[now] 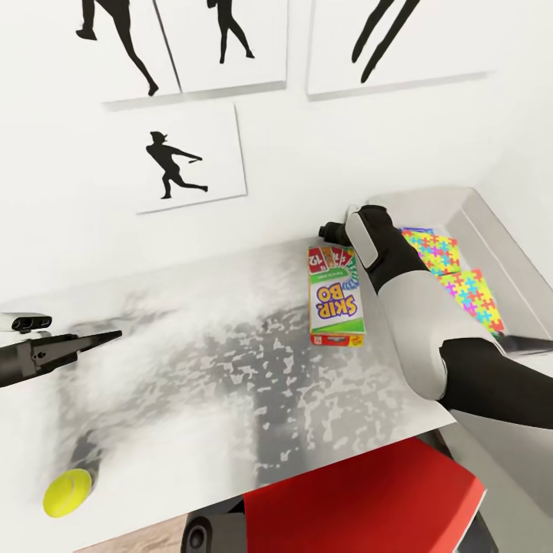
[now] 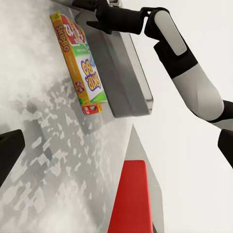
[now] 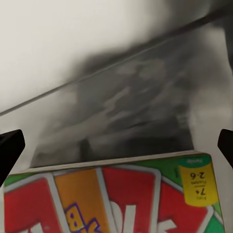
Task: Put all the toys in the child's room - the three board games (two on the bed and one on the table), the two jigsaw puzzles on the table, and the tennis ball on the table - inside the toy box on the table in the child's room.
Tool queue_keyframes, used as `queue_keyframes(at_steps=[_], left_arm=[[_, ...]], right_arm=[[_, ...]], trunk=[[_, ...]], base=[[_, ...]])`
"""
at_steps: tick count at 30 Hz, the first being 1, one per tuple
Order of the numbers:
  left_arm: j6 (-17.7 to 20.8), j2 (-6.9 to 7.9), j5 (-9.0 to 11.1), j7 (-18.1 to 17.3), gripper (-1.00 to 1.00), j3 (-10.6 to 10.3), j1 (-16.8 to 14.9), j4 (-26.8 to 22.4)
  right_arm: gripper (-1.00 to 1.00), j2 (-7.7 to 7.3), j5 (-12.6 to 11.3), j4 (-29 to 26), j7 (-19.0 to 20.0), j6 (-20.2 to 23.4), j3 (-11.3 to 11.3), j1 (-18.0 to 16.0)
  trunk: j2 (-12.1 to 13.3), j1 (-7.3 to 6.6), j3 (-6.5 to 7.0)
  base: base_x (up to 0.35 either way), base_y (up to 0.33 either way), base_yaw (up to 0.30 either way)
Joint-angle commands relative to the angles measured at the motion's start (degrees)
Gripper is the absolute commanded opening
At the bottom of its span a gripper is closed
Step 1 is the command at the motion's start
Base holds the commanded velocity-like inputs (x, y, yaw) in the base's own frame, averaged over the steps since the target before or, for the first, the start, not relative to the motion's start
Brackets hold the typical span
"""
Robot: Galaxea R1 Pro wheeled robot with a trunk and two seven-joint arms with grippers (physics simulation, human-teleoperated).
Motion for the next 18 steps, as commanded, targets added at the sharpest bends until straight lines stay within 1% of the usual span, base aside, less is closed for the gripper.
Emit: queue_keyframes(at_steps=[1,12,18], left_arm=[[0.61,0.02,-0.03,-0.23,1.00,-0.02,-0.02,-0.01],[0.59,0.02,-0.32,-0.23,1.00,-0.08,-0.02,-0.01],[0.61,-0.06,-0.40,-0.23,1.00,0.06,-0.02,-0.01]], right_arm=[[1.00,0.02,-0.58,-0.05,-0.48,0.12,0.01,-0.03],[1.00,-0.04,-0.53,0.03,-0.48,0.09,0.01,-0.01],[1.00,-0.04,-0.52,0.02,-0.48,0.09,0.01,0.03]], trunk=[[-0.09,0.03,-0.12],[-0.09,0.03,-0.64],[-0.09,0.03,-0.71]], base=[[0.000,0.000,0.000],[0.000,0.000,0.000],[0.000,0.000,0.000]])
